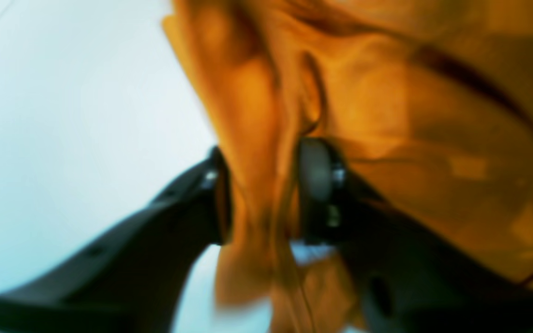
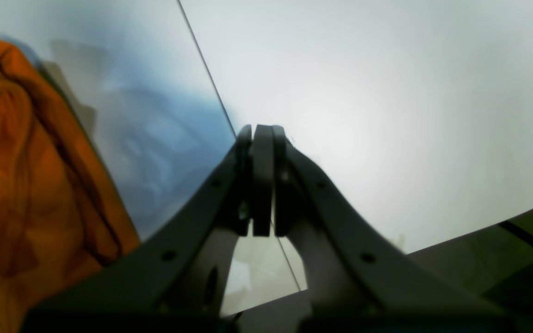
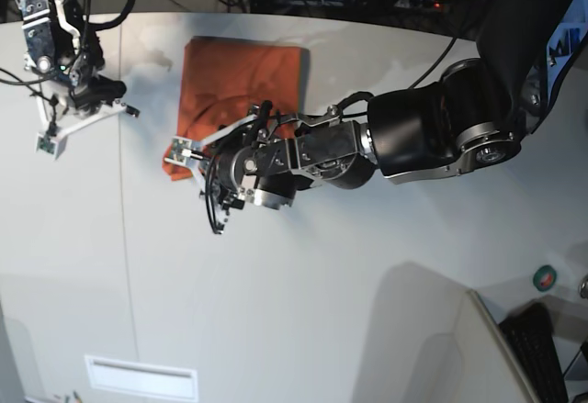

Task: Layout the t-shirt on the table in an organized manner, then fold the t-shirt properly

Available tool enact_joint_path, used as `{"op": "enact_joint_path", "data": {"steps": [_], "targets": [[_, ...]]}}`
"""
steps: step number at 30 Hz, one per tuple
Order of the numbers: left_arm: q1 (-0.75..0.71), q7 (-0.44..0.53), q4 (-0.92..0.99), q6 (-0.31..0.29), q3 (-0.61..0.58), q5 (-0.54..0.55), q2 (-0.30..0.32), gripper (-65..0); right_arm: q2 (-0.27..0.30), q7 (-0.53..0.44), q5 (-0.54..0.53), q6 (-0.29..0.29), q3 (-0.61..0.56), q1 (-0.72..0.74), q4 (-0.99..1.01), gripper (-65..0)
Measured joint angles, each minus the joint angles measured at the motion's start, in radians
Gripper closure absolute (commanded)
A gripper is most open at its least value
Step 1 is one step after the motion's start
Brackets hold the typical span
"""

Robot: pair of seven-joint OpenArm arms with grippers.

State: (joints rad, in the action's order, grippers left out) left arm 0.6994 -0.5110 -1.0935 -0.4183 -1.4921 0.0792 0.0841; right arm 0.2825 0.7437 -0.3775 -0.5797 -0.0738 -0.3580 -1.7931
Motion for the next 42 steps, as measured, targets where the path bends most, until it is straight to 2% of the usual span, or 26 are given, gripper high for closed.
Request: {"op": "enact_joint_path", "data": {"steps": [3,5,7,10,12,13,16,21,24,27,30,32,35,39,42], "targets": [[-0.003,-0.023,-0.063,-0.002,0.048,0.004,0.008,-38.7,-0.001,0.0,-0.001,0.0,-0.001,-0.001,0.0,0.0],[-0.001,-0.035,-0.101,-0.001,0.081,0.004,0.006,-43.3,-0.001,0.001,-0.001,0.0,-0.003,0.0,0.0,0.0],[0.002,-0.08,-0.134,-0.001,0.116,0.004,0.009,-45.3,0.0,0.0,0.0,0.0,-0.003,-0.001,-0.001,0.0],[-0.01,-0.116,-0.209,-0.002,0.183,0.004,0.039,-43.8,-0.001,-0.001,0.0,0.0,-0.002,-0.003,-0.004,0.0],[-0.038,-0.15,-0.274,-0.001,0.264,0.008,0.068,-37.2,-0.002,0.0,-0.003,0.0,-0.002,-0.007,-0.006,0.0],[-0.066,-0.167,-0.309,-0.003,0.331,0.008,0.08,-29.9,-0.002,0.0,-0.003,0.0,-0.002,-0.008,-0.007,0.0],[-0.208,-0.187,-0.436,0.0,0.586,0.002,0.118,0.0,0.008,-0.025,0.006,0.001,0.0,-0.031,-0.031,0.0],[-0.508,-0.212,-0.626,0.002,0.993,-0.005,0.222,0.0,0.067,-0.177,0.001,0.008,-0.002,-0.135,-0.042,0.0],[-0.706,-0.207,-0.744,0.013,1.227,-0.003,0.248,0.0,0.106,-0.274,0.003,0.006,0.006,-0.197,-0.042,0.0],[-0.893,-0.163,-0.82,0.004,1.413,-0.006,0.251,0.0,0.113,-0.342,-0.001,0.008,0.066,-0.281,-0.05,0.0],[-1.081,0.009,-0.838,0.008,1.553,-0.005,0.252,0.0,0.116,-0.382,0.0,-0.004,0.131,-0.389,-0.111,0.0],[-1.213,0.121,-0.837,0.011,1.608,-0.007,0.251,0.0,0.118,-0.386,0.003,0.007,0.153,-0.454,-0.159,0.0],[-1.384,0.257,-0.832,0.006,1.642,-0.007,0.251,0.0,0.121,-0.397,0.01,0.011,0.161,-0.546,-0.183,0.0],[-1.546,0.331,-0.832,0.003,1.675,-0.004,0.244,0.0,0.12,-0.367,0.001,0.011,0.156,-0.671,-0.178,0.0],[-1.645,0.319,-0.831,0.018,1.682,-0.005,0.246,0.0,0.119,-0.246,0.003,0.011,0.155,-0.722,-0.177,0.0]]}}
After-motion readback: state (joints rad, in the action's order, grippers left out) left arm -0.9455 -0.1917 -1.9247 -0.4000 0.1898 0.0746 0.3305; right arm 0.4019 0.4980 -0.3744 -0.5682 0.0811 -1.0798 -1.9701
